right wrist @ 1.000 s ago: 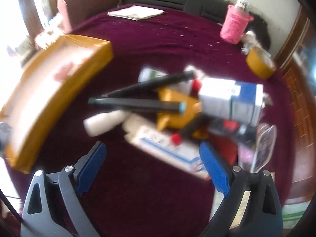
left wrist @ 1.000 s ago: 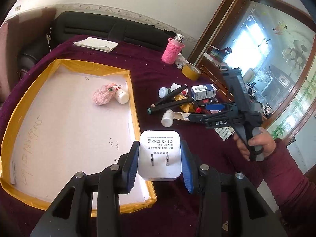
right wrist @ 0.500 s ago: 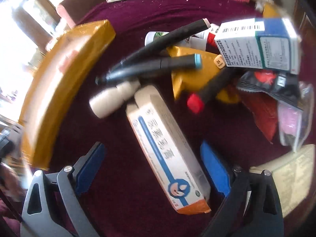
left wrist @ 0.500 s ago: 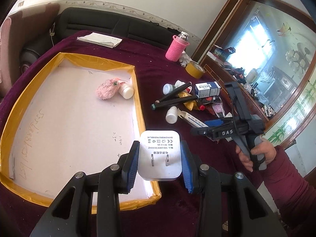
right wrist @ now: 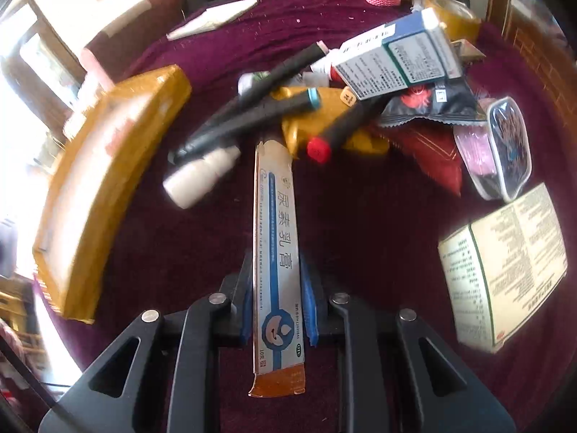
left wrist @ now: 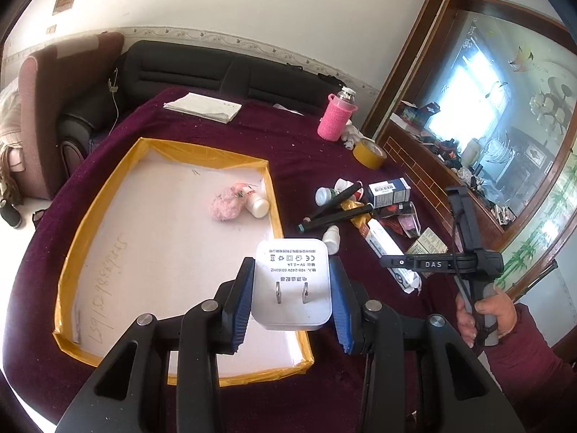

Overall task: Organize objects
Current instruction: 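Hold the charger with the left gripper while the right gripper grasps the ointment tube box, then place the charger and ointment box into the yellow tray with both grippers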

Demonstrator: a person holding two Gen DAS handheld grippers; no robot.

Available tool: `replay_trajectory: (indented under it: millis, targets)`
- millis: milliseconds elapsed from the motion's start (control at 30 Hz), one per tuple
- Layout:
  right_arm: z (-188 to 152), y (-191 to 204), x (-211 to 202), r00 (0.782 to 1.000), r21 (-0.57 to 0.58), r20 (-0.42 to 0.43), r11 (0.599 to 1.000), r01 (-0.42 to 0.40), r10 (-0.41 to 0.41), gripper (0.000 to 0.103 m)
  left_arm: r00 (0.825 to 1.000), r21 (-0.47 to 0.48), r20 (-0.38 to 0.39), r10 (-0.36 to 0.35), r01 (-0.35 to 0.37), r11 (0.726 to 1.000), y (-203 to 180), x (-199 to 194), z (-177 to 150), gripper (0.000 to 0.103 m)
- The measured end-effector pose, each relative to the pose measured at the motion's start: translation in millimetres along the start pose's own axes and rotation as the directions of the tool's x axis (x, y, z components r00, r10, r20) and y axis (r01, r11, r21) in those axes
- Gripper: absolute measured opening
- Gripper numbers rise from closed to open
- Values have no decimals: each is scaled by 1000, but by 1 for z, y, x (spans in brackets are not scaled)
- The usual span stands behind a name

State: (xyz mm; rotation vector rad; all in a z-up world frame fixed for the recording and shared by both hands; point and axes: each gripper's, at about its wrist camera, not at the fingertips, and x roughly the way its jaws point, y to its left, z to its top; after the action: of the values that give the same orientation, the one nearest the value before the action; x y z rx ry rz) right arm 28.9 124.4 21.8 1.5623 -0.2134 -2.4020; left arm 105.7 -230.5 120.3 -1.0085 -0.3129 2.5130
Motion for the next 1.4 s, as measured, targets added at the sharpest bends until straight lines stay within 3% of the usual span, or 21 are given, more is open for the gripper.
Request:
replay_trajectory:
  millis: [133, 233, 367, 467, 567, 767, 833, 933, 1100, 1167, 1333, 1400]
  targets:
    - [1, 17, -33, 991, 3, 54, 993, -119, 119, 19, 999, 37, 16, 51, -52, 998, 11, -5, 25, 34]
    - [20, 46, -42, 971, -4, 74, 974, -228, 227, 19, 997, 39, 11, 70, -71, 997, 26, 5, 50, 34]
    - [58, 100, -29, 943, 3, 75, 945, -326, 325, 20, 995, -9, -48, 87, -87, 996, 53, 43, 82, 34]
    - [88, 130, 4, 921, 49, 37, 920, -389, 388, 20, 985, -17, -81, 153, -155, 988, 73, 79, 97, 34]
    - [101, 151, 38, 912, 99, 5, 907, -410, 411, 20, 974, -65, -123, 192, -201, 978, 100, 113, 102, 34]
    - [118, 163, 97, 907, 202, -19, 890, -410, 422, 20, 968, -182, -178, 177, -210, 961, 143, 152, 100, 34]
    - [123, 161, 112, 891, 246, -19, 866, -435, 453, 20, 970, -203, -184, 162, -198, 959, 149, 157, 100, 34]
    - [128, 159, 121, 887, 272, -17, 856, -440, 462, 20, 969, -209, -186, 161, -199, 957, 154, 163, 102, 34]
    - [135, 165, 135, 896, 286, -19, 861, -421, 444, 23, 980, -277, -156, 124, -164, 947, 164, 167, 107, 39]
    - [136, 164, 137, 894, 290, -16, 857, -425, 449, 28, 980, -292, -147, 131, -170, 941, 167, 165, 110, 49]
    - [139, 165, 123, 904, 255, 11, 873, -417, 428, 46, 982, -324, -124, 141, -175, 930, 168, 148, 110, 51]
    - [139, 162, 116, 905, 248, 31, 873, -419, 425, 51, 984, -341, -101, 145, -171, 924, 167, 136, 107, 57]
